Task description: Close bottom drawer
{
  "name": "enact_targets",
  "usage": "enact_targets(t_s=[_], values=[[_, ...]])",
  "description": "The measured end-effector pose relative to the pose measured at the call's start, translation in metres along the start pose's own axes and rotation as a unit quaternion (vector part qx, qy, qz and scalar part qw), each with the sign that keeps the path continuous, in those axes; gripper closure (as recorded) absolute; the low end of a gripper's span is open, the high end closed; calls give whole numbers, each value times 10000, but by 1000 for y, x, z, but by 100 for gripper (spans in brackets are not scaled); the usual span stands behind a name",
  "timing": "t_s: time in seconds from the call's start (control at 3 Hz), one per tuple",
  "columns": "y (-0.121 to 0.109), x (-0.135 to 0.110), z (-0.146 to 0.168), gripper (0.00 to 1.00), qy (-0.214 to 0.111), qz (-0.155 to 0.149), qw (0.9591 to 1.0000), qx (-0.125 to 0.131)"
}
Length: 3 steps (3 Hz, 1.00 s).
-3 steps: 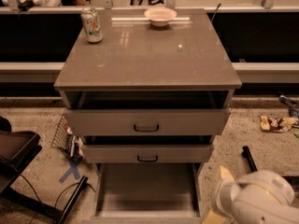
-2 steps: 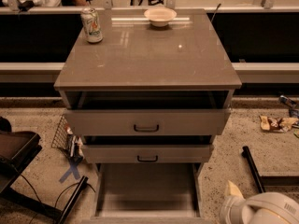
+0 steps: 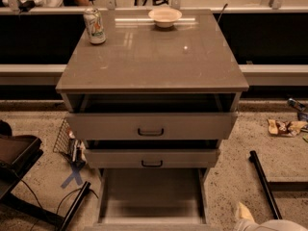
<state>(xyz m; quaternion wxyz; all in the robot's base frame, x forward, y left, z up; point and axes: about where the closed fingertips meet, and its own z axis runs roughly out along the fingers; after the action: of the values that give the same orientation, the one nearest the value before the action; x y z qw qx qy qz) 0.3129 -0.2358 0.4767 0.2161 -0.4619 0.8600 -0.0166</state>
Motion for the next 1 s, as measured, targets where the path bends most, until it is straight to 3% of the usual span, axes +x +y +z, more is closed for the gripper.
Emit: enact_targets(t_s=[0.33,0.67,1.0], values=[[-2,-5,1,0,70,-130,9999,81],[5,-7,19,0,179,62,9997,148],[41,-5,55,0,275,438,9986,52]])
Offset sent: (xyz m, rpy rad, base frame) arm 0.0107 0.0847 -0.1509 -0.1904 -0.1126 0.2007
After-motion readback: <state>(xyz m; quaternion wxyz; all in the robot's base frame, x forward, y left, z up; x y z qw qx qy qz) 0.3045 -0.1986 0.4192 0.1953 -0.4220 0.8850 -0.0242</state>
